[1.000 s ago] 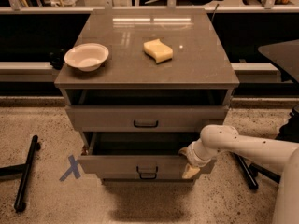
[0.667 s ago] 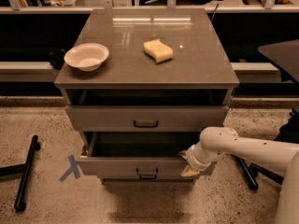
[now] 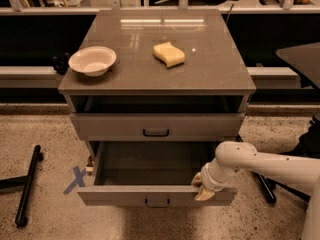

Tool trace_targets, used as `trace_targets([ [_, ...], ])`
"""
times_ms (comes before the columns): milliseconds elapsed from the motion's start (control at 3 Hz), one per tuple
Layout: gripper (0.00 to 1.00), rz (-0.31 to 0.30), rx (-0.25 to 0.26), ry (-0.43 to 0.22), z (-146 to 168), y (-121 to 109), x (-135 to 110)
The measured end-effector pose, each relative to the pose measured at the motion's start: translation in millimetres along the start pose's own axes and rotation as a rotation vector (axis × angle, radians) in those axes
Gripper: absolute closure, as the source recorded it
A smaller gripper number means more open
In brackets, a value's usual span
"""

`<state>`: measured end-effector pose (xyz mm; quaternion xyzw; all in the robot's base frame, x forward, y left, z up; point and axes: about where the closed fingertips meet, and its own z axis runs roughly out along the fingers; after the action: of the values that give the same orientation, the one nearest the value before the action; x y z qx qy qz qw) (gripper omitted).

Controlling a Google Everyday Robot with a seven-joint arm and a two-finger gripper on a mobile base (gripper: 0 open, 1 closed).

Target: Open middle drawer

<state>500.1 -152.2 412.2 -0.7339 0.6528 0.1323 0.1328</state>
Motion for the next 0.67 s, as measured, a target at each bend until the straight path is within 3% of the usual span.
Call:
trace_targets([
  [333,0.98,0.075,-0.053,-0.051,0.9,46.7,3.4],
  [667,0.74,0.075,-0.053,-0.051,1.1,46.5,3.1],
])
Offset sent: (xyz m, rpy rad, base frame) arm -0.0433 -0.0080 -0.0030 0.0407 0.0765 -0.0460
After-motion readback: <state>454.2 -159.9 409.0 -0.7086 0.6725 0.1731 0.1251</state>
